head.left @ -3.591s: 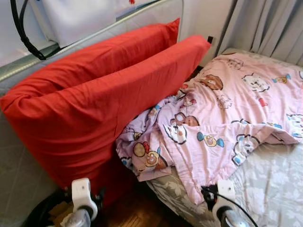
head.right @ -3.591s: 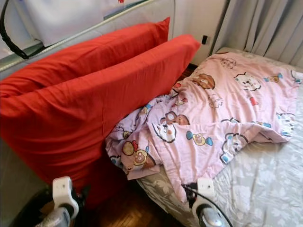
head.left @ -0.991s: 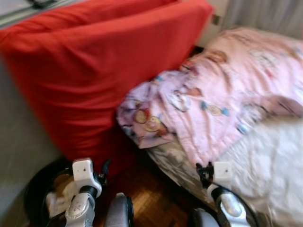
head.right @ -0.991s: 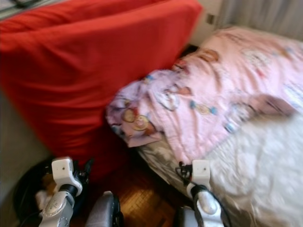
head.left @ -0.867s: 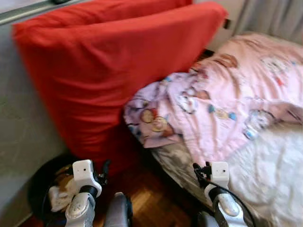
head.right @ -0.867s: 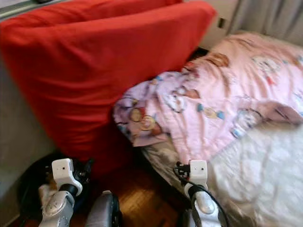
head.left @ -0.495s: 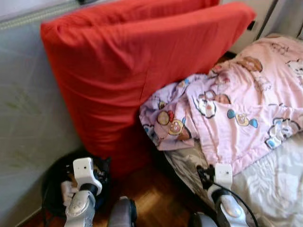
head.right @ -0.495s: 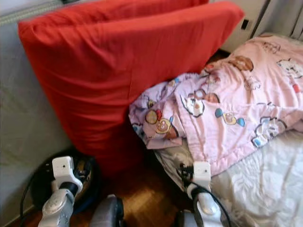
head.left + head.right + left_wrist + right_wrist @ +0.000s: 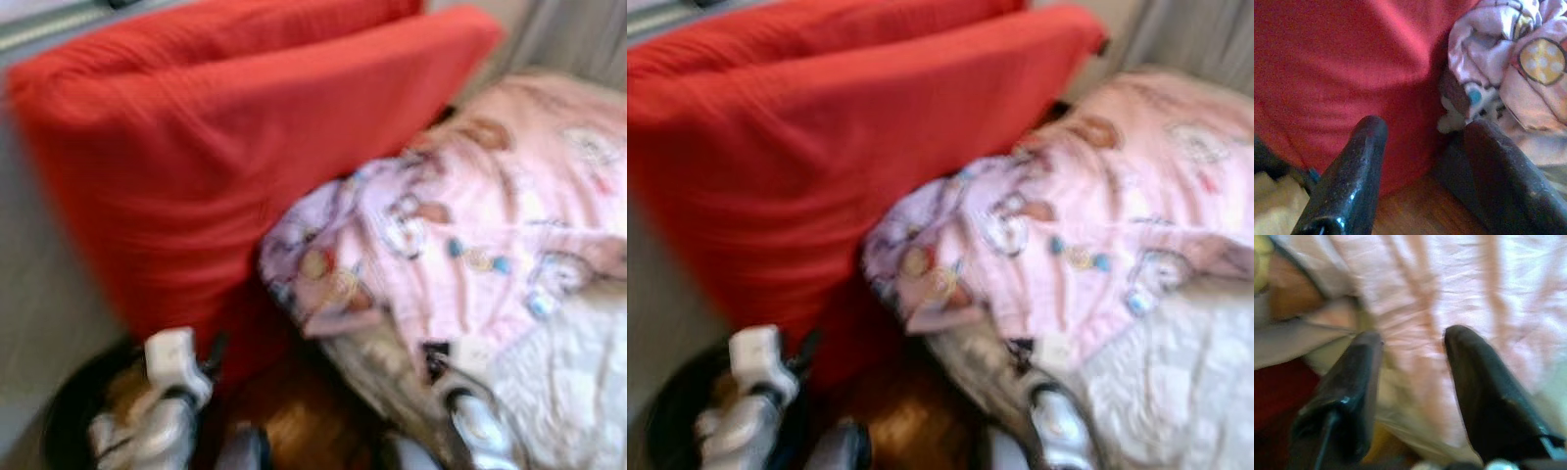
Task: Clean up the room
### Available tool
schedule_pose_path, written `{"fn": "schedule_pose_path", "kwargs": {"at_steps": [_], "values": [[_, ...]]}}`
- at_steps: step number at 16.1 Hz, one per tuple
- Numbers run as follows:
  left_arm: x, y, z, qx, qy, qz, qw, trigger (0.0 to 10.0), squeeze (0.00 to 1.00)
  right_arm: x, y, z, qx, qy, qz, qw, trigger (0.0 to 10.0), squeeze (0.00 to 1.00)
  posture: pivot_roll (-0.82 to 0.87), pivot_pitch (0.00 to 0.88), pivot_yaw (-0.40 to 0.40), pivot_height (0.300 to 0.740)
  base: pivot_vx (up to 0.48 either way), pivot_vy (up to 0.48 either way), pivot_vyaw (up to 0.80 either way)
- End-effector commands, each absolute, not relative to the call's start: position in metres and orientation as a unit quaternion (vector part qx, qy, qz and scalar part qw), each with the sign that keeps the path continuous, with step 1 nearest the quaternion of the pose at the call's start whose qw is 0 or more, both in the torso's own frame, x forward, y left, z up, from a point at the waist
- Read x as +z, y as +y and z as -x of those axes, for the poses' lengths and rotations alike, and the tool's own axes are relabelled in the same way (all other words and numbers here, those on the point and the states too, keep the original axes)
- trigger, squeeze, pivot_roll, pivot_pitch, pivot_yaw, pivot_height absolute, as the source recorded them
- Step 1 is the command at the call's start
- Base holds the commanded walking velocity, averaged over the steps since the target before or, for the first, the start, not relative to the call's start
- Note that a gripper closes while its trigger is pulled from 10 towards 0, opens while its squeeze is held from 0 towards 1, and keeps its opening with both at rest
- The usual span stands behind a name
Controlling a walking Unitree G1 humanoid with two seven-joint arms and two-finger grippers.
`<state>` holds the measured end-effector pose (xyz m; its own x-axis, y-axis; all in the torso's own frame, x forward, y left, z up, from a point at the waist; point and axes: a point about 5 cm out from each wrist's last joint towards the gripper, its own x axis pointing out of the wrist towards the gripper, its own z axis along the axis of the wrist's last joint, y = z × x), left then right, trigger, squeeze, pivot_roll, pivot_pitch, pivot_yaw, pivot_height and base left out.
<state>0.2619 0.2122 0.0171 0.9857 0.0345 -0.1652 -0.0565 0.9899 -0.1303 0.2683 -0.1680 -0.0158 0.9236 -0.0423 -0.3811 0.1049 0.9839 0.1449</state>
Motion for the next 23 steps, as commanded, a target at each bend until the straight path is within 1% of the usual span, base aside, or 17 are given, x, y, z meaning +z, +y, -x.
{"fn": "schedule_pose_path", "kwargs": {"at_steps": [1, 3, 5, 6, 9, 12, 15, 16, 17, 19, 20, 21, 23], "values": [[0.017, 0.205, -0.263, 0.016, 0.083, 0.076, 0.994, 10.0, 0.00, -0.028, -0.182, -0.256, -0.064, 0.226, -0.073, 0.969, 10.0, 0.00, 0.01, 0.154, 0.016, 0.637, 0.000, 0.000, -0.56], [0.017, 0.205, -0.263, 0.016, 0.083, 0.074, 0.994, 10.0, 0.00, -0.033, -0.185, -0.251, -0.077, 0.250, -0.058, 0.963, 10.0, 0.00, 0.01, 0.160, 0.017, 0.637, 0.000, 0.000, 0.00], [0.018, 0.206, -0.263, 0.017, 0.082, 0.075, 0.994, 10.0, 0.00, -0.034, -0.184, -0.251, -0.079, 0.258, -0.077, 0.960, 10.0, 0.00, 0.02, 0.169, 0.019, 0.637, 0.000, 0.000, 0.00], [0.018, 0.207, -0.262, 0.017, 0.081, 0.075, 0.994, 10.0, 0.00, -0.034, -0.182, -0.252, -0.075, 0.262, -0.083, 0.958, 10.0, 1.00, 0.02, 0.169, 0.019, 0.637, 0.000, 0.000, 0.00], [0.020, 0.208, -0.260, 0.017, 0.079, 0.074, 0.994, 10.0, 0.00, -0.035, -0.173, -0.256, -0.045, 0.277, -0.095, 0.955, 10.0, 1.00, 0.02, 0.192, 0.024, 0.637, 0.000, 0.000, 0.00], [0.020, 0.208, -0.256, 0.014, 0.079, 0.072, 0.994, 10.0, 0.00, -0.035, -0.175, -0.257, -0.061, 0.291, -0.081, 0.951, 10.0, 1.00, 0.04, 0.217, 0.031, 0.637, 0.000, 0.000, 0.00], [0.024, 0.210, -0.253, 0.014, 0.075, 0.066, 0.995, 10.0, 0.00, -0.036, -0.174, -0.258, -0.072, 0.299, -0.097, 0.947, 10.0, 1.00, 0.06, 0.245, 0.035, 0.637, 0.000, 0.000, 0.00], [0.026, 0.210, -0.255, 0.015, 0.073, 0.064, 0.995, 10.0, 0.00, -0.036, -0.174, -0.258, -0.072, 0.301, -0.097, 0.946, 10.0, 0.00, 0.06, 0.247, 0.035, 0.637, 0.000, 0.000, 0.00], [0.029, 0.212, -0.255, 0.016, 0.069, 0.060, 0.996, 10.0, 0.00, -0.036, -0.174, -0.258, -0.073, 0.302, -0.091, 0.946, 10.0, 0.00, 0.09, 0.274, 0.034, 0.637, 0.000, 0.000, 0.00], [0.033, 0.215, -0.254, 0.016, 0.063, 0.054, 0.996, 10.0, 0.00, -0.036, -0.174, -0.259, -0.078, 0.302, -0.095, 0.945, 10.0, 0.00, 0.10, 0.284, 0.036, 0.637, 0.000, 0.000, 0.00], [0.038, 0.219, -0.250, 0.018, 0.056, 0.051, 0.997, 10.0, 0.00, -0.034, -0.176, -0.261, -0.086, 0.294, -0.106, 0.946, 10.0, 0.00, 0.12, 0.308, 0.040, 0.637, 0.000, 0.000, 0.00], [0.039, 0.220, -0.248, 0.018, 0.055, 0.050, 0.997, 10.0, 0.00, -0.032, -0.177, -0.263, -0.087, 0.290, -0.107, 0.947, 10.0, 0.00, 0.12, 0.308, 0.040, 0.637, 0.000, 0.000, 0.00], [0.046, 0.223, -0.243, 0.023, 0.047, 0.044, 0.998, 10.0, 0.00, -0.027, -0.180, -0.268, -0.096, 0.272, -0.116, 0.950, 10.0, 0.00, 0.13, 0.339, 0.044, 0.637, 0.000, 0.000, 0.00]]}}
